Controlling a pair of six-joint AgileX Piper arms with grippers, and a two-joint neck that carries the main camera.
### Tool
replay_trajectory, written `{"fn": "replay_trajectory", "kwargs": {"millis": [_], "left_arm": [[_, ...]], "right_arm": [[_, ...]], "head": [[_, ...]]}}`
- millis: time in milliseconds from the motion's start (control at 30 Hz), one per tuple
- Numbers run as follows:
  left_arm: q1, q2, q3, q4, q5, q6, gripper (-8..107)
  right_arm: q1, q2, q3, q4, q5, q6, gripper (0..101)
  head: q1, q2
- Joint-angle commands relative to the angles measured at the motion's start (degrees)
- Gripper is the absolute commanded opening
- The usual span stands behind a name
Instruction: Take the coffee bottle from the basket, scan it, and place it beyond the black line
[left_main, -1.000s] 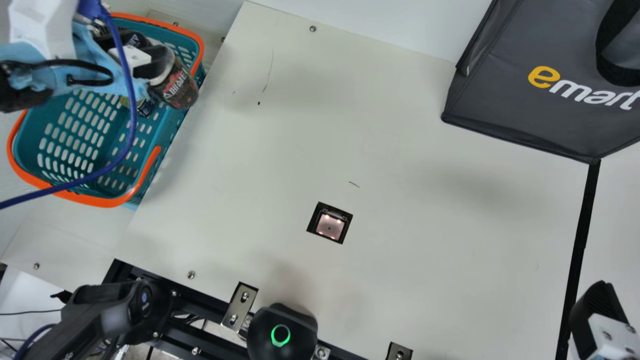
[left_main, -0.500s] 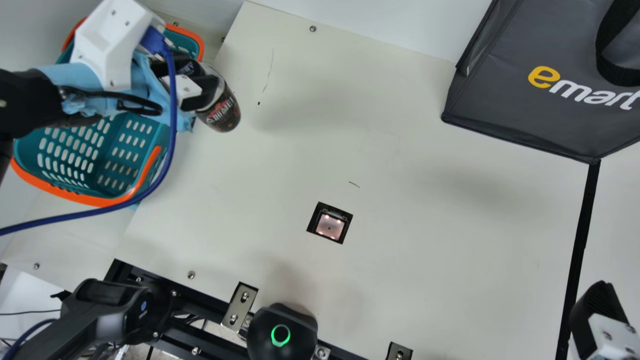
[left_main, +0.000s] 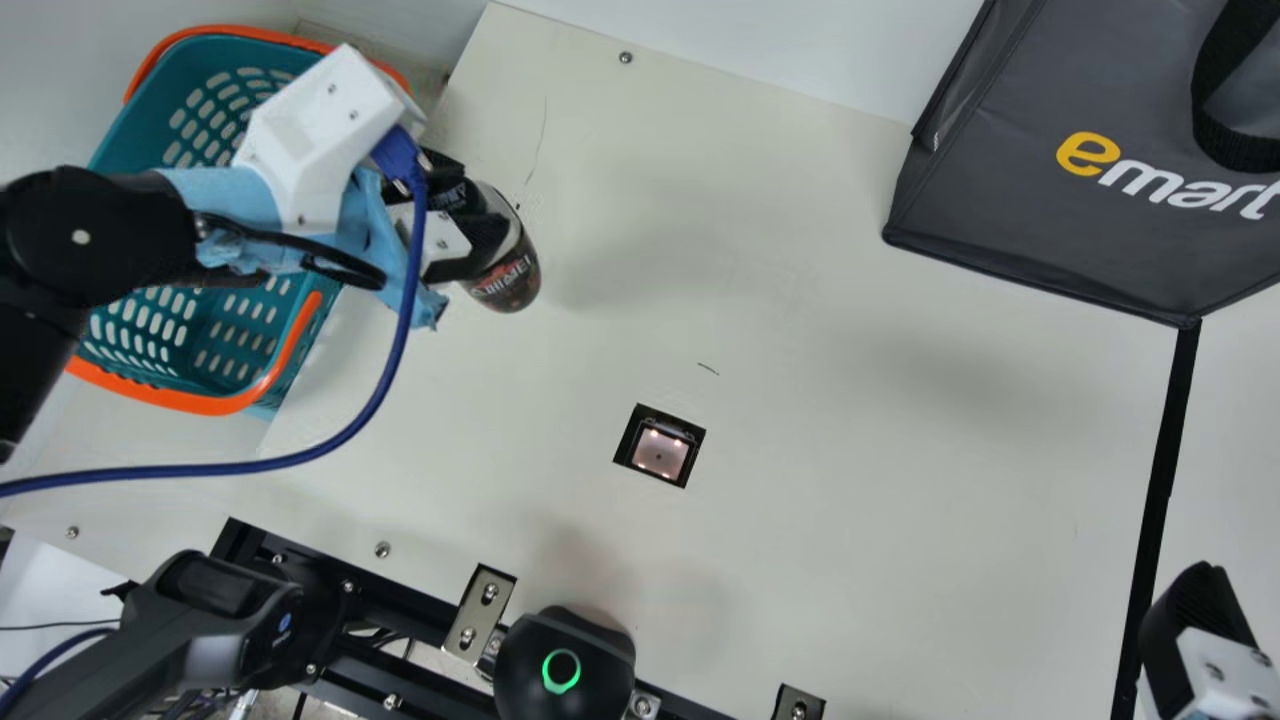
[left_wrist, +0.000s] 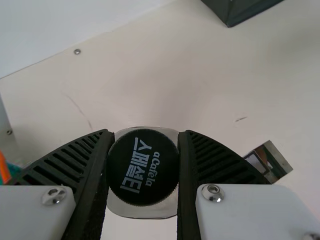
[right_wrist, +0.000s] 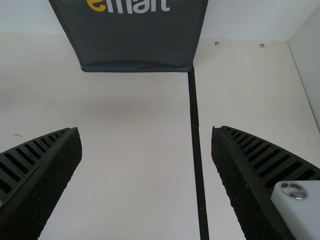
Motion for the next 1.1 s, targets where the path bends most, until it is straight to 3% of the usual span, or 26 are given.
{"fn": "replay_trajectory", "kwargs": {"millis": [0,633,1067], "left_arm": [[-1.04,0.15,0.26,-0.27,-0.14,0.28,10],[-10.78,3.54,1.21,-4.48,-1.98,3.86,10],[-11.31,6.18,1.04,-8.83,-0.21,11.79,10]], "right_arm": [[0.00,0.00,0.00,0.00,0.00,0.00,91],[0.00,0.00,0.00,0.00,0.00,0.00,91],[0.00,0.00,0.00,0.00,0.00,0.00,91]], "head": [[-1.57,0.14],[-1.57,0.14],[-1.57,0.14]]}}
